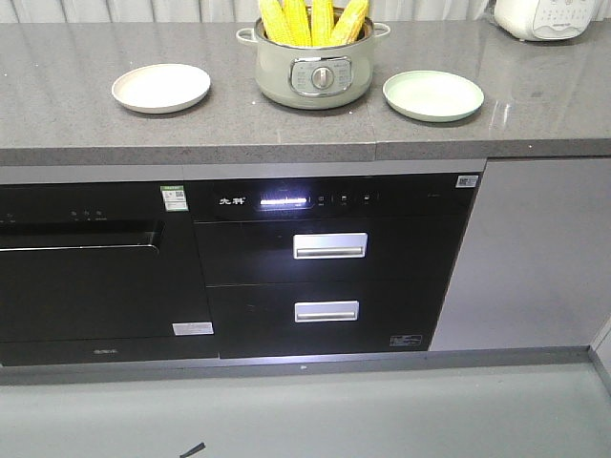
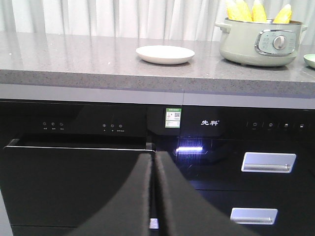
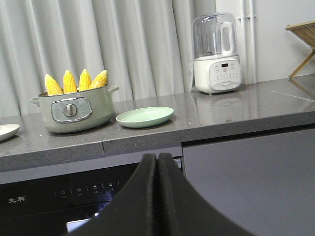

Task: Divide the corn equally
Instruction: 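Drive the base toward the counter with the pot and plates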

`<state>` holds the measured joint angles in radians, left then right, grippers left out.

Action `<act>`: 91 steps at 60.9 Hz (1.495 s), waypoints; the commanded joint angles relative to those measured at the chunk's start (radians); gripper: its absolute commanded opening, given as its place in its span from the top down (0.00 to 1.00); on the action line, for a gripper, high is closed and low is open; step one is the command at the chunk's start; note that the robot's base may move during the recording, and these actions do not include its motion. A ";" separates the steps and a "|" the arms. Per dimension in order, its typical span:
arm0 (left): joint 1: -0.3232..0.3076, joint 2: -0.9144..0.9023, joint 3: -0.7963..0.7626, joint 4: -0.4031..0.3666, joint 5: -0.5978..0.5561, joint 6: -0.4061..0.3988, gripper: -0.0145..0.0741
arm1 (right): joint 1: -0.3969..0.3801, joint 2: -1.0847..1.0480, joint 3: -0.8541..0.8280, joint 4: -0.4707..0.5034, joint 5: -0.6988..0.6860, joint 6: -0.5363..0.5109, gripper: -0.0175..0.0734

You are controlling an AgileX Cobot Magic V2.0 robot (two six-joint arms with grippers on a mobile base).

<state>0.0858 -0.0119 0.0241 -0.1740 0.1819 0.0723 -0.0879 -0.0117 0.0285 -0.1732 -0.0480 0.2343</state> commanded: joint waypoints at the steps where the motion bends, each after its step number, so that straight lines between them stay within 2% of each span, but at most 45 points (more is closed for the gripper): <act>1: -0.003 -0.005 -0.029 -0.009 -0.071 -0.002 0.84 | -0.006 -0.006 0.018 -0.005 -0.076 -0.001 0.81; 91: -0.003 -0.005 -0.029 -0.009 -0.071 -0.002 0.84 | -0.006 -0.006 0.018 -0.005 -0.076 -0.001 0.81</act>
<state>0.0858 -0.0119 0.0241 -0.1740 0.1819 0.0723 -0.0879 -0.0117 0.0285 -0.1732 -0.0480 0.2343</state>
